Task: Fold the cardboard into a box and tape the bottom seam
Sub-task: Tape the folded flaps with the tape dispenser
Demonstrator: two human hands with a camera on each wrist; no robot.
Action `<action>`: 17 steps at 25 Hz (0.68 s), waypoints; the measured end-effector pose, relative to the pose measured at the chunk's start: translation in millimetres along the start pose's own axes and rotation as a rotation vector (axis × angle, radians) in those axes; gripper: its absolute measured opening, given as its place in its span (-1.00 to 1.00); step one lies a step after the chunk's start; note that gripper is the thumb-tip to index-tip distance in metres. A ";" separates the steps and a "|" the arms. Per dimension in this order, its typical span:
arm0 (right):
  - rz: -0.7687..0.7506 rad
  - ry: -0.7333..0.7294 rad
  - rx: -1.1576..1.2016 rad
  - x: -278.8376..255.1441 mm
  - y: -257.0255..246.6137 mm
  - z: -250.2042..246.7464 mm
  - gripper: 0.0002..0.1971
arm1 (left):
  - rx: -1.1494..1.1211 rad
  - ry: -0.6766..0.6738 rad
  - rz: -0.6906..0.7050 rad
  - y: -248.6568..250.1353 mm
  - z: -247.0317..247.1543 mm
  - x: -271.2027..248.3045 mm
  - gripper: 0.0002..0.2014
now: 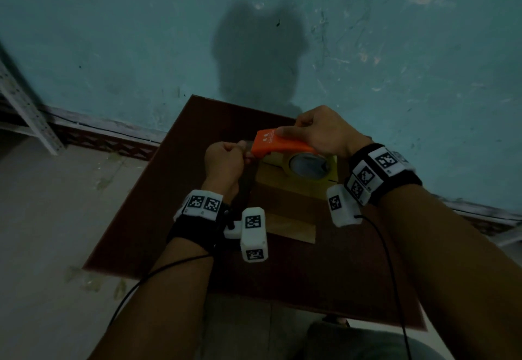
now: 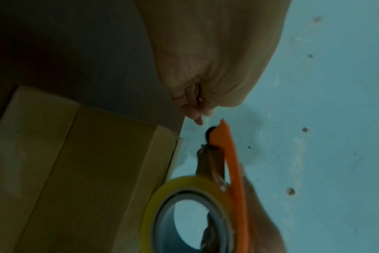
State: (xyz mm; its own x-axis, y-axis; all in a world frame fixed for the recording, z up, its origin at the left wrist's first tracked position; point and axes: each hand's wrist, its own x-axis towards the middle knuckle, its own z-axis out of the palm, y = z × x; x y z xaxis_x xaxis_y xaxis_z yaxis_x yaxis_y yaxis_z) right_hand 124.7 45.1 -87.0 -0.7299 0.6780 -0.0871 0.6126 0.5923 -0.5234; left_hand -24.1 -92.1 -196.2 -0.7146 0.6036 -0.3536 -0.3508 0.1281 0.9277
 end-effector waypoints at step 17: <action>0.063 0.020 -0.072 3.6 2.7 16.0 -0.47 | 0.098 -0.193 -0.229 -47.6 9.2 3.2 -0.88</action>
State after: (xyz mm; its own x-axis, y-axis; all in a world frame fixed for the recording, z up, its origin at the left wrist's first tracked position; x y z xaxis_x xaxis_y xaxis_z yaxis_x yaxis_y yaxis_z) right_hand 118.9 42.1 -102.3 -0.6834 0.7231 -0.1006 0.6778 0.5773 -0.4553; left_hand -4.1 -89.0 -240.3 -0.4922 0.6875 -0.5340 -0.4224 0.3478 0.8370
